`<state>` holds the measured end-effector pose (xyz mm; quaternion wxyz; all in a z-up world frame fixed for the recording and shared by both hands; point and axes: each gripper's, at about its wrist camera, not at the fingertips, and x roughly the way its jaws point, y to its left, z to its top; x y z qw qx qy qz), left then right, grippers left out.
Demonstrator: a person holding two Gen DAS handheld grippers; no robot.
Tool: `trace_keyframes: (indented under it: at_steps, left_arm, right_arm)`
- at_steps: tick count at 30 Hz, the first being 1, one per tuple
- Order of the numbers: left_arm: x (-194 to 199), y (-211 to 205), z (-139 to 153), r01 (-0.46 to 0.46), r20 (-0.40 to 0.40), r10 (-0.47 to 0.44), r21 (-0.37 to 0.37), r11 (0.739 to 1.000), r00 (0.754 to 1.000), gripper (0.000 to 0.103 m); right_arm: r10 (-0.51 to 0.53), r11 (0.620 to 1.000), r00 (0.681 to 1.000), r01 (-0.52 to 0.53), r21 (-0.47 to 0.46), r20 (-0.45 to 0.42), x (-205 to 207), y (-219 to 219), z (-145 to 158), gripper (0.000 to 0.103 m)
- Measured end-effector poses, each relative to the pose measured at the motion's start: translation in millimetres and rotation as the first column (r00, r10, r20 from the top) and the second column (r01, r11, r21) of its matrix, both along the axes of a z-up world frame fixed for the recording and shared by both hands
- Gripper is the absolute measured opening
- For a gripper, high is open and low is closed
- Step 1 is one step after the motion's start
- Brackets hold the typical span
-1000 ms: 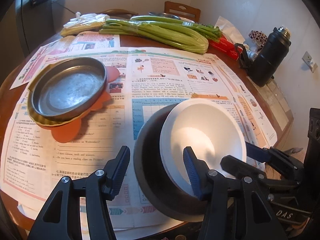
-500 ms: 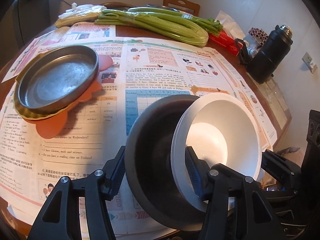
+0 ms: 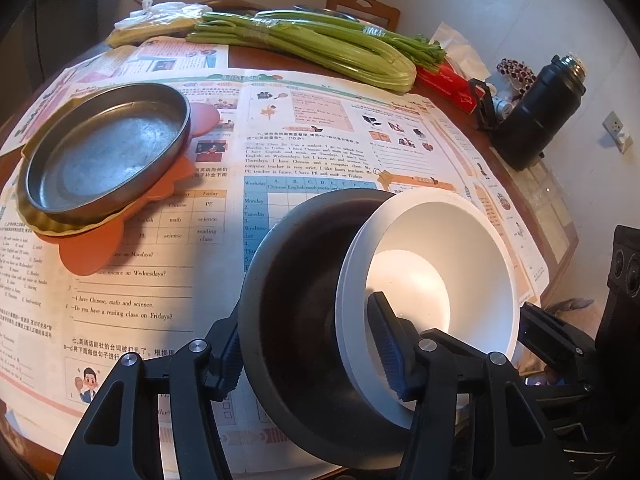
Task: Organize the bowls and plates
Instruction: 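Lift the nested bowl stack with the left tool and carry it toward the plate stack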
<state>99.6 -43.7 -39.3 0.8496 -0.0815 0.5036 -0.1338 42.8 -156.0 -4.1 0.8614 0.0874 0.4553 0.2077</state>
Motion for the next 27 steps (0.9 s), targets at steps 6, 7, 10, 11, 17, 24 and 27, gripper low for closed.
trace_keyframes:
  at_steps: [6,7,10,11,17,24,27]
  left_arm:
    - [1.3,-0.6,-0.2,-0.015,-0.006,0.015,-0.004,1.0,1.0,0.055]
    - [1.5,-0.2,-0.4,-0.017,-0.007,0.017,-0.006,1.0,1.0,0.055]
    - [1.1,-0.3,-0.3,-0.019,-0.007,0.019,-0.006,1.0,1.0,0.054]
    - [1.0,-0.3,-0.2,-0.019,-0.006,0.019,-0.006,1.0,1.0,0.054]
    - [2.2,2.4,0.8,-0.023,0.001,0.023,-0.015,1.0,1.0,0.054]
    - [1.9,15.6,6.8,-0.034,0.027,0.035,-0.037,0.999,0.999,0.054]
    - [2.4,23.8,8.5,-0.041,0.028,0.042,-0.046,0.998,0.999,0.054]
  right_arm:
    - [-0.003,0.999,1.0,0.003,0.033,0.0,2.3,-2.9,-2.3,0.058]
    - [-0.004,0.999,1.0,0.004,0.036,0.0,2.6,-3.2,-2.6,0.058]
    - [-0.003,0.999,1.0,0.003,0.038,0.003,2.9,-2.7,-2.7,0.058]
    - [-0.002,0.999,1.0,0.002,0.037,0.005,2.8,-2.5,-2.7,0.058]
    - [0.0,1.0,1.0,-0.001,0.03,0.012,3.7,0.0,-1.5,0.058]
    - [0.012,1.0,1.0,-0.012,0.01,0.023,5.4,9.8,6.0,0.058]
    - [0.021,1.0,0.999,-0.021,0.002,0.025,6.7,18.3,9.6,0.058]
